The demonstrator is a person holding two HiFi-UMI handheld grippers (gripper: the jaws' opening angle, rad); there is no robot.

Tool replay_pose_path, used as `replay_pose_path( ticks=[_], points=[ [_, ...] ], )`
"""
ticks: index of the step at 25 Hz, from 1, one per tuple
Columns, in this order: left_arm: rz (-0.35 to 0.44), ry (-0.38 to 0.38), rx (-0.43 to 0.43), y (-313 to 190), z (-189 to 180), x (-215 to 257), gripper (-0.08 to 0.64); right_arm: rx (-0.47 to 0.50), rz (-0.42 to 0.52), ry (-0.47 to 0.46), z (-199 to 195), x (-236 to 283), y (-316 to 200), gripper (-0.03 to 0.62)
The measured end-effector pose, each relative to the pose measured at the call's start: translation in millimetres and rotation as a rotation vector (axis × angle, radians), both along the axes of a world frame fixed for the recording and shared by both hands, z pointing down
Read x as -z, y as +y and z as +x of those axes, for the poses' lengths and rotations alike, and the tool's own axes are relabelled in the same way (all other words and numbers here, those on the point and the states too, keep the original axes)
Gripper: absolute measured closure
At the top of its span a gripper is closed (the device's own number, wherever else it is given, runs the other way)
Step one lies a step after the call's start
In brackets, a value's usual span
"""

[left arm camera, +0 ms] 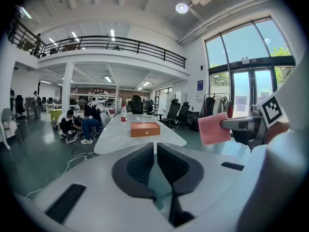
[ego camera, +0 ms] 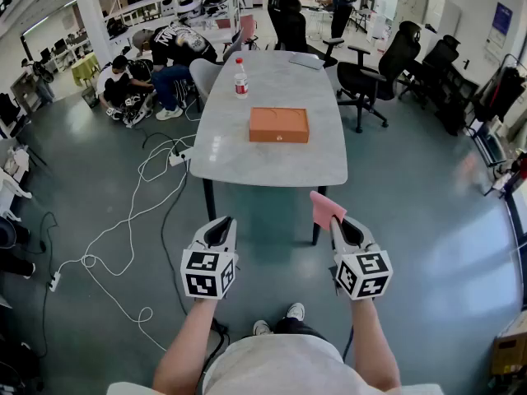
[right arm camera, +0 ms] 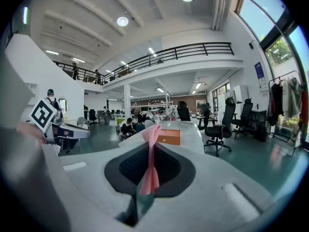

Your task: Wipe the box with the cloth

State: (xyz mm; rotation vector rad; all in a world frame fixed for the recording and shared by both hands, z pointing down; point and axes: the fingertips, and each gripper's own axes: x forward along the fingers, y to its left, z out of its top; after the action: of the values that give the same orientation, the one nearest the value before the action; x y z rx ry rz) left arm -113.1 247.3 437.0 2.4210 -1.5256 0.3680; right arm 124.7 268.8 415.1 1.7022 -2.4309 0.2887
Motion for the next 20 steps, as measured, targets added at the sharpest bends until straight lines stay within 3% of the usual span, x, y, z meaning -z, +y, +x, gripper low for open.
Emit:
replay_pose_path(
  ticks=[12,20],
  points=[
    [-0.008,0.022,-0.015,-12,-11,-8,0.534,-0.009,0.006,0.004,-7,1,-12,0.577],
    [-0.03,0.006,-0.015,-46,-1,-19,0.534,-0.003,-0.002,-0.012,4,-7,-51,0.577]
  ],
)
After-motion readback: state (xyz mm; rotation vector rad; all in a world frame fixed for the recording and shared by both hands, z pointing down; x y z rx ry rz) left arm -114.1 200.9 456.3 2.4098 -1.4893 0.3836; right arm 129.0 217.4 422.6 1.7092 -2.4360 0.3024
